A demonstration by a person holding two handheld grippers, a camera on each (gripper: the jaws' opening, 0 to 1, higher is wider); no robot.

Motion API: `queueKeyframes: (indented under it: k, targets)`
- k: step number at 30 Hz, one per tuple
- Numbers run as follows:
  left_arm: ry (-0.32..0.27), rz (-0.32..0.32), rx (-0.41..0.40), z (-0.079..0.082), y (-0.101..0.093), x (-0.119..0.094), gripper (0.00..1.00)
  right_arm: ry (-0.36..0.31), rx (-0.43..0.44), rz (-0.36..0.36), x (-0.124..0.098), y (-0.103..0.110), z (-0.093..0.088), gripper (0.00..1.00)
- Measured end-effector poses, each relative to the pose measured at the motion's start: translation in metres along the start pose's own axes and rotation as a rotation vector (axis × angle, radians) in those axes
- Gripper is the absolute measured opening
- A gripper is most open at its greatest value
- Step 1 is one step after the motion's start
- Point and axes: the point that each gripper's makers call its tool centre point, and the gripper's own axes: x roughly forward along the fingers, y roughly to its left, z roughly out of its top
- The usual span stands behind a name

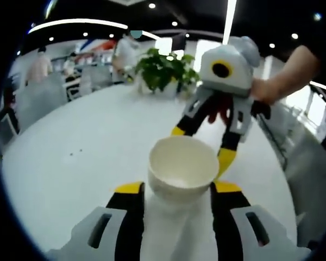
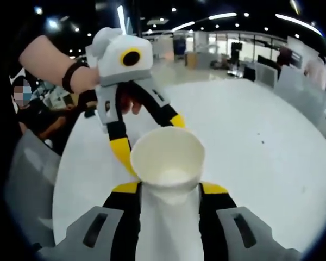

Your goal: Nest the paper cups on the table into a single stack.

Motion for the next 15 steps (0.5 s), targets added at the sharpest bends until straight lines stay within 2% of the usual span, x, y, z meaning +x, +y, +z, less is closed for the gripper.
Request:
queueKeyframes:
  k: [2,8,15]
  targets:
    - [-0.009,0.015,-0.018,0.002,0.002,-0.003,0.53,0.0,0.007,-0.009,-0.004,0.0,-0.002,0.41]
    - [-0.019,0.03,-0.013,0.002,-0.004,-0.02,0.53,0.002,0.005,-0.03,-0.02,0.005,-0.012,0.42]
    - [-0.081,0.07,-0.027,0.005,-0.015,-0.044,0.54,-0.044,0.017,-0.065,-0.046,0.023,-0.013,0.44]
